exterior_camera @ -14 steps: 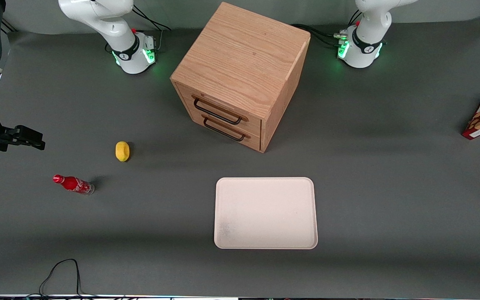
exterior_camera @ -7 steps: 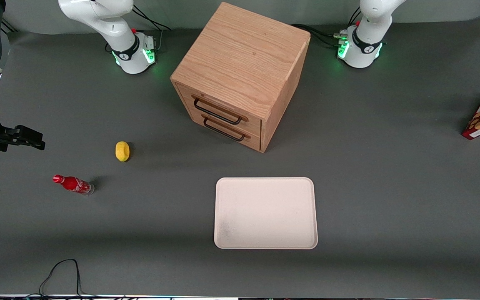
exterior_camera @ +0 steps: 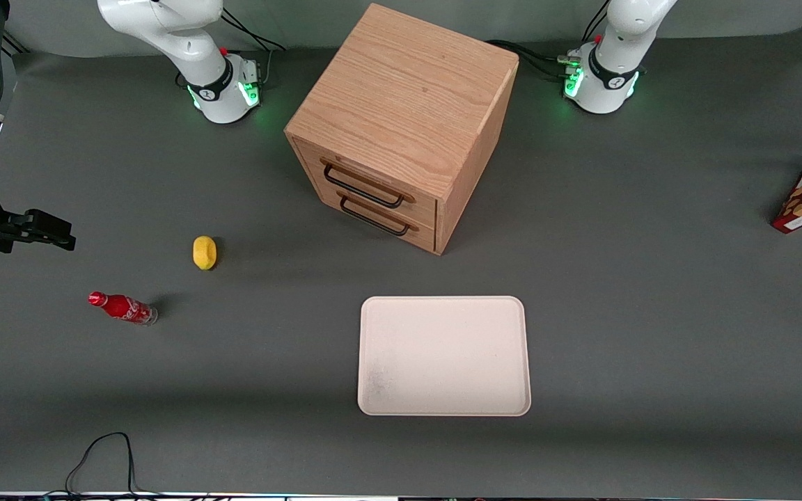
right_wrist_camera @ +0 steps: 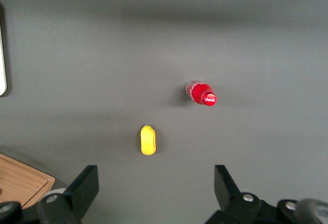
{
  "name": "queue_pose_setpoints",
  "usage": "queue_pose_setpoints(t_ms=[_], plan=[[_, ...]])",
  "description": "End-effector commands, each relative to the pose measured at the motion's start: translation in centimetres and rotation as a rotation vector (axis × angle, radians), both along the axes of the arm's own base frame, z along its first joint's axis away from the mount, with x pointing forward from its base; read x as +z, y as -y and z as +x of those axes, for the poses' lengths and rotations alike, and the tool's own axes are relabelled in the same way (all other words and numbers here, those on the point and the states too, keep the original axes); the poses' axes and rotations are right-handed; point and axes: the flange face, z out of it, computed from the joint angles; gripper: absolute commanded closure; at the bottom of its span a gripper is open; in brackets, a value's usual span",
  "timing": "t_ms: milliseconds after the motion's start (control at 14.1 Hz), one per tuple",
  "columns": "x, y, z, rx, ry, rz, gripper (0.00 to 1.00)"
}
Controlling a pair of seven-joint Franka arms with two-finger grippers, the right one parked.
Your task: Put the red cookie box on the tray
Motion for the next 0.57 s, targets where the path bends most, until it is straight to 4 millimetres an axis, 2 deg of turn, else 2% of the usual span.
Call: queue_pose_setpoints(t_ms=[0,142,284,497], plan=[[0.5,1.2,-2.1,-0.057,0.022,0.015,0.00],[0.4,1.5,-2.4,-0.145,0.018,0.028,0.00],[-0.5,1.4,-2.2,-0.341,0.012,0.020,0.00],[-0.9,2.4,-0.1,-0.651,0.013,0.026,0.00]])
